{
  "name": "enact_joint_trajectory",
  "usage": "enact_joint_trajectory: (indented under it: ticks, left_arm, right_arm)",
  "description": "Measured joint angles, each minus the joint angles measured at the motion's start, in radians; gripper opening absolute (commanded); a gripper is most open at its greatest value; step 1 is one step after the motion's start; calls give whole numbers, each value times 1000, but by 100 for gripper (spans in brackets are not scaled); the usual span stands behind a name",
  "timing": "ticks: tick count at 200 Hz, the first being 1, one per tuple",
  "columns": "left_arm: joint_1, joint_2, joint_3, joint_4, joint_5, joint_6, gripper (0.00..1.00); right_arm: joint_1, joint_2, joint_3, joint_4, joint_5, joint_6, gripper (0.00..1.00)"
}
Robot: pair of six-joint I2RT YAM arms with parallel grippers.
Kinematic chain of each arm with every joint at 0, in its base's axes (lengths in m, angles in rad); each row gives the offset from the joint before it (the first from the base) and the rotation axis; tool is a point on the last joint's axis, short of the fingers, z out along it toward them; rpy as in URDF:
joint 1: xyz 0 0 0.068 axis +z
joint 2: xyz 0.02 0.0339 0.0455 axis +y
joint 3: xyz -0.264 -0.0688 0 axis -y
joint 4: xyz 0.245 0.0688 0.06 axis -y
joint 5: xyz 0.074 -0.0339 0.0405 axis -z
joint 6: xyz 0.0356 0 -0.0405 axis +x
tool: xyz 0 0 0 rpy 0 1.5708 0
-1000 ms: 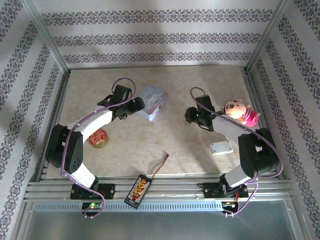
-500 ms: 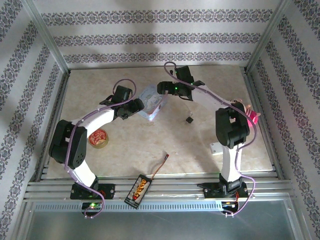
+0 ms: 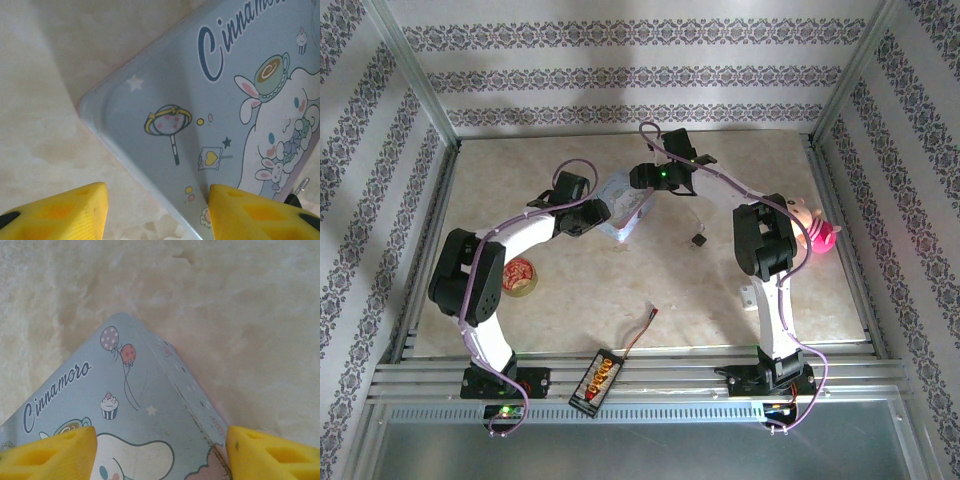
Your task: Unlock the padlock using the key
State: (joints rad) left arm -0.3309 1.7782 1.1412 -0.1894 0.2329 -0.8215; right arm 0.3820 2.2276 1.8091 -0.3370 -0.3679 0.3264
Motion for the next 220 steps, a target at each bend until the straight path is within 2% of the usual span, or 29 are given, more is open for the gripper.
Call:
enact_joint_trajectory:
  ticks: [56, 81, 139, 220]
  left_arm:
    - [7, 32, 36, 12, 13, 1, 44]
    - [16, 50, 59, 13, 19, 5, 40]
    - [27, 101, 126, 13, 17, 49, 39]
    - [32, 127, 158, 19, 18, 73, 42]
  right_arm:
    - [-13, -1, -30, -6, 9, -16, 38]
    - [-18, -32, -93, 27, 23, -11, 31]
    - [6, -180, -288, 46, 106, 40, 27]
    - [64, -340, -497, 76, 161, 170, 28]
